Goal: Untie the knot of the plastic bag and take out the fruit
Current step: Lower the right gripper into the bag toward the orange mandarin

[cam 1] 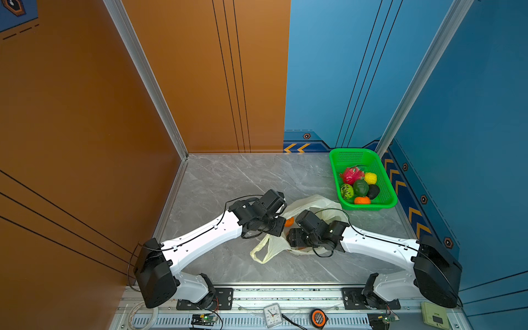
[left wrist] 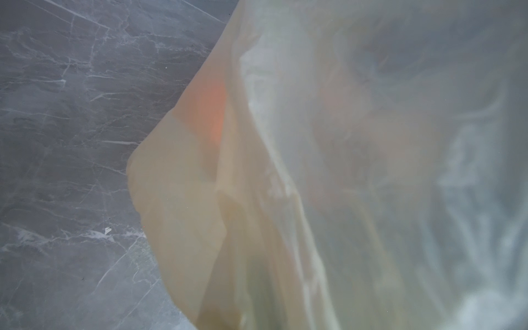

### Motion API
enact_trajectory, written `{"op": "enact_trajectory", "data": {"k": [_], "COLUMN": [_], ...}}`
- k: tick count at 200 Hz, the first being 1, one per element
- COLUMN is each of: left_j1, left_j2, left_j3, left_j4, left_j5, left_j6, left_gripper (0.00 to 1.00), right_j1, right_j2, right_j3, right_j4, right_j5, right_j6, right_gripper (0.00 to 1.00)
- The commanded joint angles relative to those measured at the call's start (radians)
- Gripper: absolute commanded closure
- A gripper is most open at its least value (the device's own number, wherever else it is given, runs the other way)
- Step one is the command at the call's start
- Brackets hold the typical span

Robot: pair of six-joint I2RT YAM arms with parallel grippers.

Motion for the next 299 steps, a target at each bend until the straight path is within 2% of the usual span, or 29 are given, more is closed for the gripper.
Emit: {"op": "enact_trajectory", "data": {"k": [1,56,142,199,235,266,281,299], "left_j1": [-0.015,-0.036,-0.042,-0.042,-0.041,-0.039,-0.039,-0.039], "left_j2": [0.015,0.012,0.025,0.043,0.049,0.040,0.033,0.027], "left_j3": [-0.007,-0.041,-0.050,-0.048,-0.052,-0.060,-0.067,-0.078], "left_j4": [-0.021,-0.021,-0.018,-0.016,-0.016,-0.016,-0.015,-0.014], "left_j5": [0.041,0.036,0.049,0.085,0.104,0.112,0.119,0.126], "left_j6": [0.023,0.027,0.043,0.064,0.066,0.064,0.065,0.059], "left_gripper": [1.00,1.00,1.00,1.00,1.00,1.00,1.00,1.00], "right_j1": [-0.014,-0.027,-0.046,-0.018,0.019,0.007,0.004,0.004], "right_j2": [0.020,0.025,0.141,0.264,0.324,0.342,0.338,0.342], "right_j3": [0.039,-0.060,-0.042,0.004,0.091,0.121,0.128,0.140], "right_j4": [0.041,0.199,0.341,0.387,0.304,0.249,0.237,0.229], "right_j5": [0.000,0.105,0.118,0.198,0.286,0.315,0.330,0.338], "right_j6": [0.102,0.278,0.303,0.376,0.379,0.384,0.379,0.367], "right_gripper": [0.17,0.15,0.13,0.11,0.09,0.09,0.12,0.20]}}
